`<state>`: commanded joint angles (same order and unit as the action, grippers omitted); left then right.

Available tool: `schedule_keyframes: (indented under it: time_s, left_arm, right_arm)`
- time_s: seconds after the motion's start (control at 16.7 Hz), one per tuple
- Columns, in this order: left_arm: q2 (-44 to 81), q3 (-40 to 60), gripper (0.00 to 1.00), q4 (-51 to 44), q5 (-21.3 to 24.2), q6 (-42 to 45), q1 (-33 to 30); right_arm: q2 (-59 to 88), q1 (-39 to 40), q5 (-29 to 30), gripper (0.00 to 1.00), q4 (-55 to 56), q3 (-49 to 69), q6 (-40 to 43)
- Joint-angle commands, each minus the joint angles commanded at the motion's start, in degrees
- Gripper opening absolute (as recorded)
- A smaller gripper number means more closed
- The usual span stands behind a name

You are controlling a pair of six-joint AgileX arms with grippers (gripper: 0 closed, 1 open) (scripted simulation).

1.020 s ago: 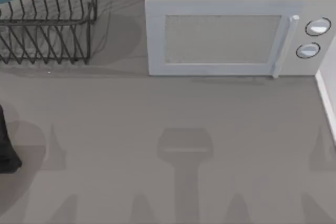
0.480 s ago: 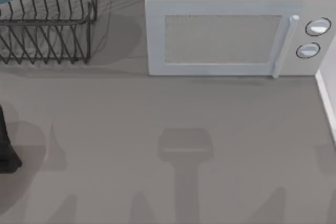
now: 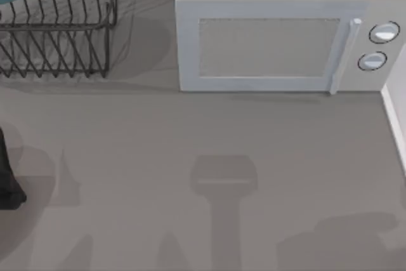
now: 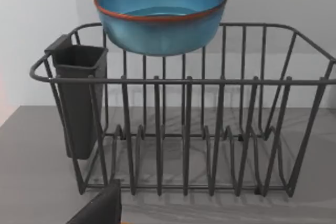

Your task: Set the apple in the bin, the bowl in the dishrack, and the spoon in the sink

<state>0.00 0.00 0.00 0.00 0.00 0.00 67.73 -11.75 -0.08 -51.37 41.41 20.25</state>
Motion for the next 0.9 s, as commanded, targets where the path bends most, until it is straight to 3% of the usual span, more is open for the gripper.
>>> schedule_keyframes:
  time_s: [0.36,0.72,0.9]
  left_arm:
    - [0.00,0.00,1.00,0.00,0.00,0.00,0.00]
    - [0.00,0.00,1.00,0.00,0.00,0.00,0.00]
    - [0.00,0.00,1.00,0.00,0.00,0.00,0.00]
  right_arm:
    - [11.26,-2.28,-0.03,1.00,-9.19,8.45,3.83]
    - [11.57,-2.04,-0.02,1.00,-8.23,7.73,3.71]
    - [14.30,-2.07,-0.03,1.00,-2.50,4.60,3.56]
